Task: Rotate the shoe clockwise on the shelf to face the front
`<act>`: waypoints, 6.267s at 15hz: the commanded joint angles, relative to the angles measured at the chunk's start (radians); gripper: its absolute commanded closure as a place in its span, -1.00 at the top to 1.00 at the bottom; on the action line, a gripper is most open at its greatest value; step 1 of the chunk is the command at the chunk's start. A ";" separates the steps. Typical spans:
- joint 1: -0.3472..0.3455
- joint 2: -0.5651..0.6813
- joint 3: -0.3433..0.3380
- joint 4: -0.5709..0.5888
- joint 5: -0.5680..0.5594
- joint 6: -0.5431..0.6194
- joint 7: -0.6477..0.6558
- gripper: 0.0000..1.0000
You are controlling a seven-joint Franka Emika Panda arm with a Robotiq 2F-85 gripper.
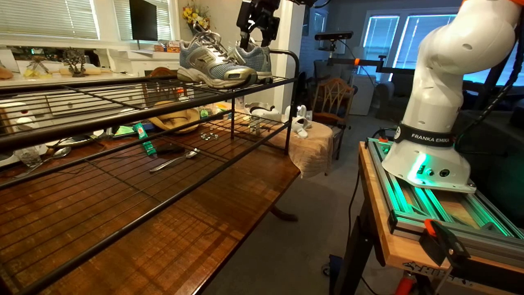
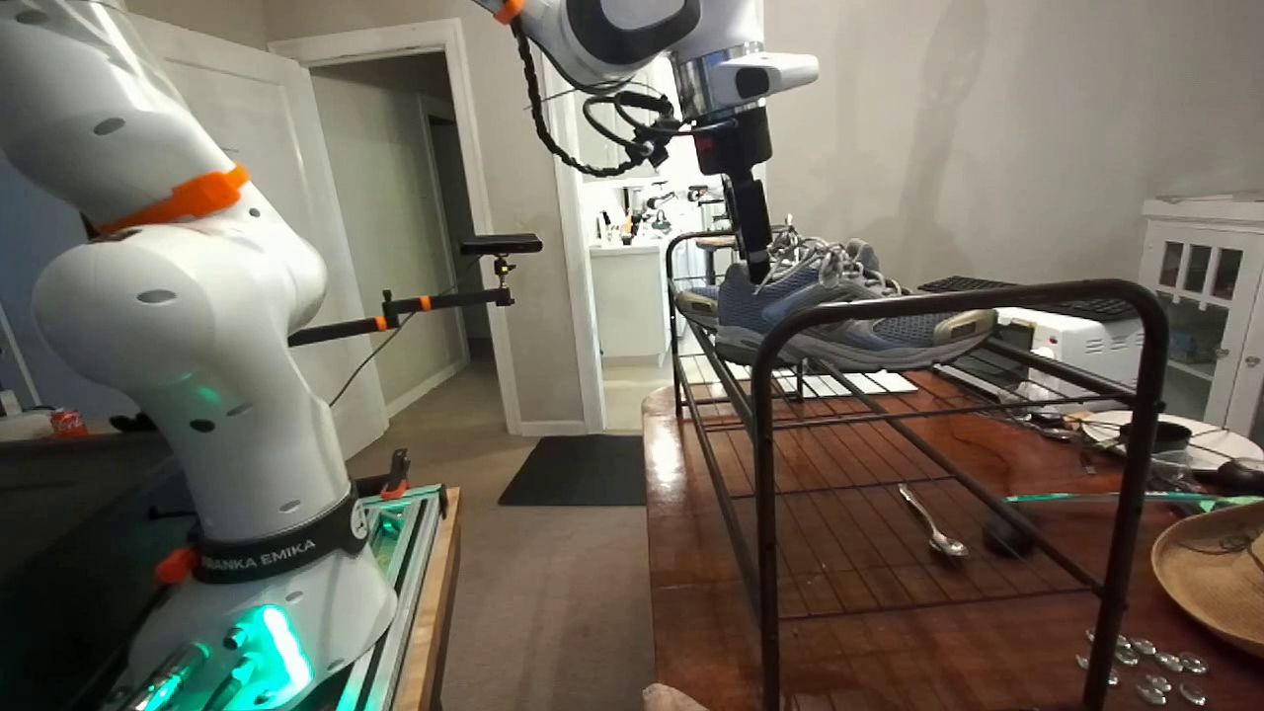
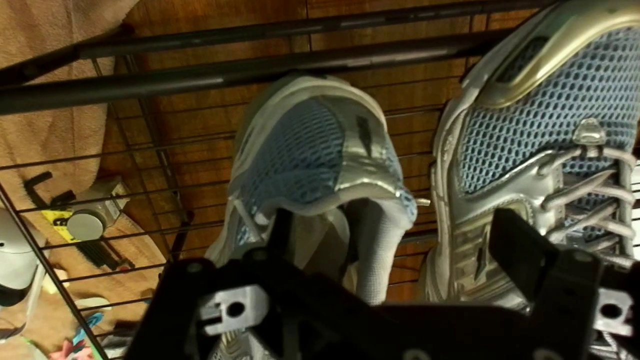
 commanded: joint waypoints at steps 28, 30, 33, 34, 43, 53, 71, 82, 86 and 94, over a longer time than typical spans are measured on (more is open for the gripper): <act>-0.076 0.074 0.059 0.101 -0.238 -0.118 0.209 -0.96; -0.076 0.077 0.077 0.122 -0.257 -0.174 0.302 -0.96; -0.064 0.077 0.091 0.143 -0.254 -0.232 0.406 -0.96; -0.061 0.079 0.096 0.146 -0.256 -0.231 0.439 -0.96; -0.054 0.096 0.096 0.160 -0.331 -0.202 0.644 -0.10; -0.010 0.093 0.001 0.243 -0.105 -0.330 0.193 1.00; 0.069 0.061 -0.076 0.179 0.045 -0.383 -0.745 1.00; 0.084 0.034 -0.079 0.126 -0.010 -0.359 -1.056 -0.29; 0.082 0.028 -0.077 0.117 -0.035 -0.330 -1.093 0.03; 0.081 0.022 -0.101 0.115 -0.052 -0.387 -1.238 0.86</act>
